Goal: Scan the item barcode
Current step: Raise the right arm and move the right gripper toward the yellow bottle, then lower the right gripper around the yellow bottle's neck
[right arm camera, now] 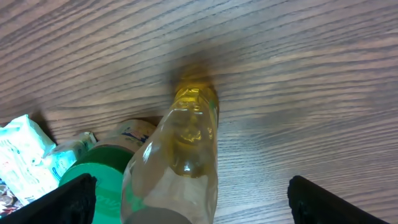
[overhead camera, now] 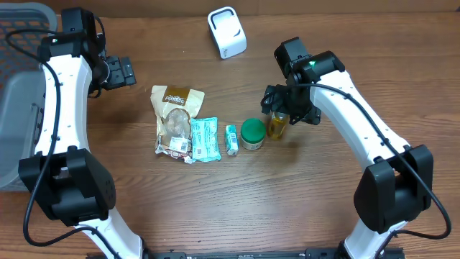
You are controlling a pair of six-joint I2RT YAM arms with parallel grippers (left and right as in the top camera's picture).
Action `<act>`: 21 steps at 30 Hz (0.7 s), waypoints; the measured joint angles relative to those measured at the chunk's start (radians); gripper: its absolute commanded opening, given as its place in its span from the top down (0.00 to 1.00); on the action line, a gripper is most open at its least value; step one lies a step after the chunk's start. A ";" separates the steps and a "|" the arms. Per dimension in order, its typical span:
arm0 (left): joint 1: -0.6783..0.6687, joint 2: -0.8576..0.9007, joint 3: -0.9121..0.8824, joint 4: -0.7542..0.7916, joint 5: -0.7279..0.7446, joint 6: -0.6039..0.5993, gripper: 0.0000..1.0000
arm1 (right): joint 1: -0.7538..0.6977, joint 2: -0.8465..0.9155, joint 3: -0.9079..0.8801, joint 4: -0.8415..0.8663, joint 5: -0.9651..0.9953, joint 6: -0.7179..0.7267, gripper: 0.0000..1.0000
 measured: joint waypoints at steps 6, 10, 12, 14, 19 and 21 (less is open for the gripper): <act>0.000 0.000 0.000 0.000 0.000 0.000 0.00 | 0.017 0.000 0.000 0.000 0.001 0.000 0.09; 0.000 0.000 0.000 0.000 0.000 0.000 0.01 | 0.033 0.000 0.000 -0.005 0.003 0.000 0.09; 0.000 0.000 0.000 0.000 0.000 0.000 0.00 | 0.036 0.000 -0.006 0.005 0.003 0.003 0.09; 0.000 0.000 0.000 0.000 0.000 0.000 0.00 | 0.037 0.000 -0.023 0.020 0.003 0.007 0.11; 0.000 0.000 0.000 0.000 0.000 0.000 0.01 | 0.037 0.000 -0.039 0.029 0.014 0.013 0.24; 0.000 0.000 0.000 0.000 0.000 0.000 0.00 | 0.037 0.000 -0.039 0.029 0.024 0.015 0.32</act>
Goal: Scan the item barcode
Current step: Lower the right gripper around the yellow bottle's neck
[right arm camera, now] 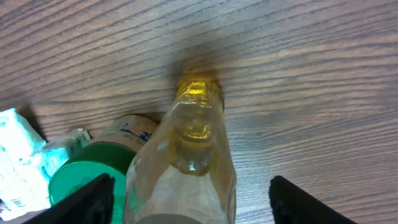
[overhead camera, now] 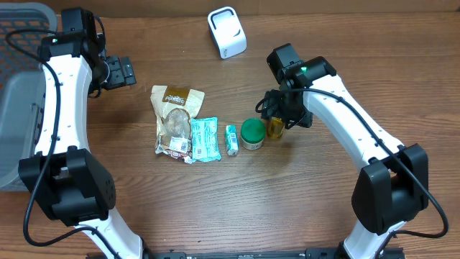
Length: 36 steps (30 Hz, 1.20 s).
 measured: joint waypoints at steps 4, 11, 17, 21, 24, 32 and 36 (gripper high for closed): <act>0.000 0.000 0.000 0.000 0.000 0.000 0.00 | 0.000 0.000 0.000 0.002 0.015 0.006 0.44; 0.000 0.000 0.000 0.000 0.000 0.000 0.00 | 0.000 0.000 0.000 0.002 0.028 -0.018 0.45; 0.000 0.000 0.000 0.000 0.000 0.000 0.00 | -0.008 0.000 0.007 0.000 0.031 -0.121 0.49; 0.000 0.000 0.000 0.000 0.000 0.000 0.01 | -0.031 0.000 0.031 0.006 0.044 -0.157 0.49; 0.000 0.000 0.000 0.000 0.000 0.000 0.00 | -0.056 0.000 0.037 0.013 0.051 -0.194 0.50; 0.000 0.000 0.000 0.000 0.000 0.000 0.01 | -0.085 0.000 0.038 -0.016 -0.032 -0.236 0.31; 0.000 0.000 0.000 0.000 0.000 0.000 0.01 | -0.084 0.000 0.038 -0.026 -0.069 -0.184 0.17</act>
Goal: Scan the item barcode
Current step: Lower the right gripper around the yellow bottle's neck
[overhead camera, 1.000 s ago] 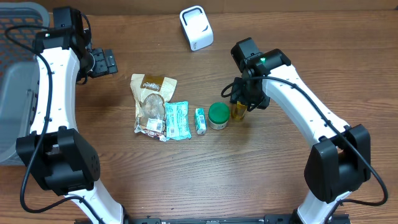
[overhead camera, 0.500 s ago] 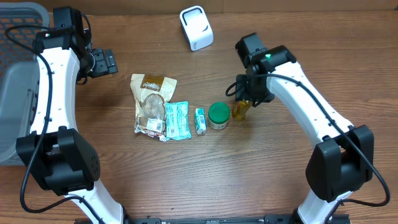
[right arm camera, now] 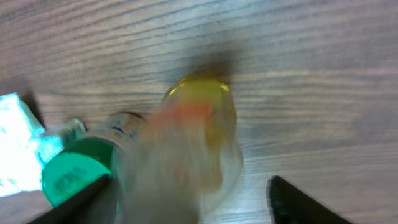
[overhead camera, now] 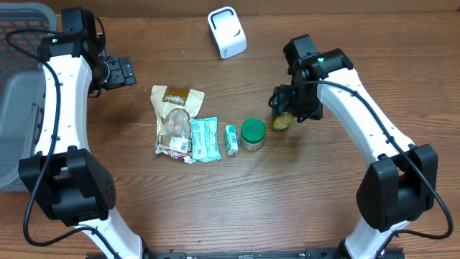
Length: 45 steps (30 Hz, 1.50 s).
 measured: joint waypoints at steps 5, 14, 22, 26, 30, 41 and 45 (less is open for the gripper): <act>0.000 0.000 0.000 0.000 0.000 0.000 0.00 | -0.001 0.000 0.000 0.023 -0.002 0.050 0.00; 0.000 0.000 0.000 0.000 0.000 0.000 0.00 | -0.002 0.000 0.000 0.053 -0.012 0.240 0.00; 0.000 0.000 0.000 0.000 0.000 0.000 0.01 | -0.002 0.000 0.000 0.094 -0.007 0.484 0.02; 0.000 0.000 0.000 0.000 0.000 0.000 0.00 | -0.002 0.000 0.000 0.128 0.006 0.627 0.06; 0.000 0.000 0.000 0.000 0.000 0.000 0.00 | -0.002 0.000 0.000 0.129 0.027 0.760 0.06; 0.000 0.000 0.000 0.000 0.000 0.000 0.00 | -0.002 0.031 0.000 0.140 0.041 0.983 0.07; 0.000 0.000 0.000 0.000 0.000 0.000 0.00 | -0.002 0.061 -0.003 0.148 0.042 1.005 0.18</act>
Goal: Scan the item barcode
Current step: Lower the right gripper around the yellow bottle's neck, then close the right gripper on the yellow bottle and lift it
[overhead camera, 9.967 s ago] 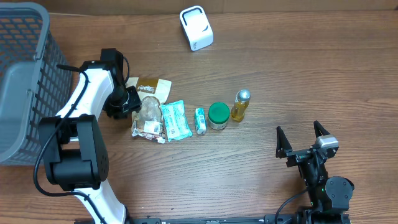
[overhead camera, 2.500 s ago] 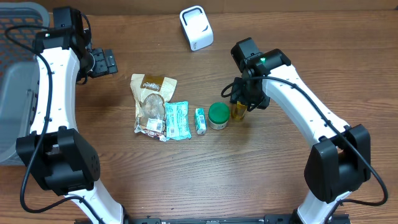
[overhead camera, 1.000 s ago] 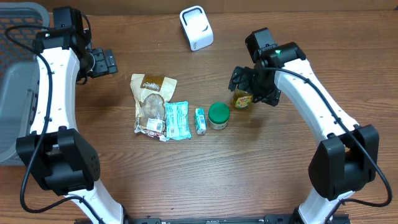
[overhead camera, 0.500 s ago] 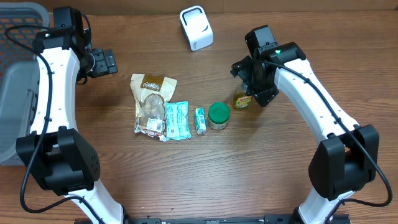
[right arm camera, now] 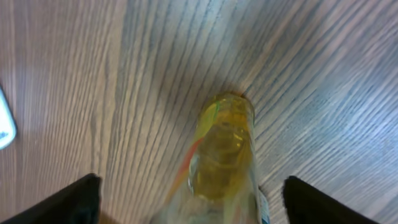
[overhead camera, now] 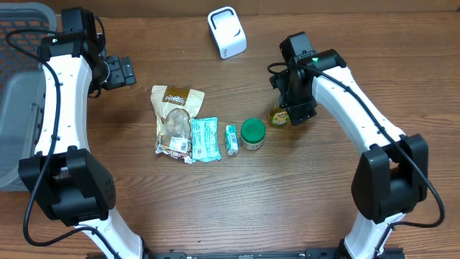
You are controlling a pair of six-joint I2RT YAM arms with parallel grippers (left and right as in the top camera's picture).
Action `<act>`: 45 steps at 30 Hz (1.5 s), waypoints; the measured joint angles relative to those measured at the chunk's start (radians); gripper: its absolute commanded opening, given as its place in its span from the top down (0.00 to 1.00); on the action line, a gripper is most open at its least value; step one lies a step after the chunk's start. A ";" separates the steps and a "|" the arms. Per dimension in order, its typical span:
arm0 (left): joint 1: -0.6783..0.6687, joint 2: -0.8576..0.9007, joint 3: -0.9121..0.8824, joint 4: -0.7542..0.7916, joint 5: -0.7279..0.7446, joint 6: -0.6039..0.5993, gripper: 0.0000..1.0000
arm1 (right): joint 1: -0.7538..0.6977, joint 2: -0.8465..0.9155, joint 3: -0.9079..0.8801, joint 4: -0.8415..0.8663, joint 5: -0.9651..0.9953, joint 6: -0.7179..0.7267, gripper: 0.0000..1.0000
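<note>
A small clear bottle of yellow liquid [overhead camera: 279, 116] stands upright right of the green-lidded jar [overhead camera: 252, 133]. My right gripper [overhead camera: 287, 108] is directly above it. In the right wrist view the bottle [right arm camera: 222, 146] runs up the middle between the two dark fingertips [right arm camera: 84, 198], which sit close on either side. The white scanner [overhead camera: 226, 32] stands at the back of the table. My left gripper [overhead camera: 123, 72] hovers far off at the back left, holding nothing; its jaws are too small to read.
A row of items lies left of the jar: a small green-white box [overhead camera: 231, 139], a teal packet [overhead camera: 205, 139] and a brown snack bag [overhead camera: 175, 120]. A grey bin [overhead camera: 18, 108] stands at the left edge.
The right gripper has turned about the bottle and shifted slightly toward the back. The bottle, blurred and tilted before, now stands a little farther from the green-lidded jar.
The right gripper first hung open over the bottle beside the jar. Then its fingers had drawn in around the bottle. After that the bottle was blurred and had shifted away from the jar. Now the wrist is turned, the bottle still between the fingers.
</note>
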 measured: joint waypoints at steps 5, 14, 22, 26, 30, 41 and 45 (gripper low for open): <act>0.000 0.000 0.000 0.000 0.000 0.000 0.00 | 0.000 0.006 -0.001 0.002 -0.001 0.010 0.35; 0.000 0.000 0.000 0.000 0.000 0.000 0.01 | 0.000 0.006 -0.001 -0.001 0.003 0.004 0.43; 0.000 0.000 0.000 0.000 0.000 0.000 0.00 | 0.000 0.003 -0.001 -0.027 0.054 -0.050 0.62; 0.000 0.000 0.000 0.000 0.000 0.000 0.01 | -0.001 0.002 -0.001 -0.026 0.071 -0.130 0.55; 0.000 0.000 0.000 0.000 0.000 0.000 0.00 | -0.003 0.002 -0.001 -0.018 0.080 -0.172 0.53; 0.000 0.000 0.000 0.000 0.000 0.000 0.00 | -0.006 0.002 -0.001 0.030 0.099 -0.430 0.56; 0.000 0.000 0.000 0.000 0.000 0.000 0.00 | -0.006 0.002 -0.001 0.040 0.101 -0.564 0.56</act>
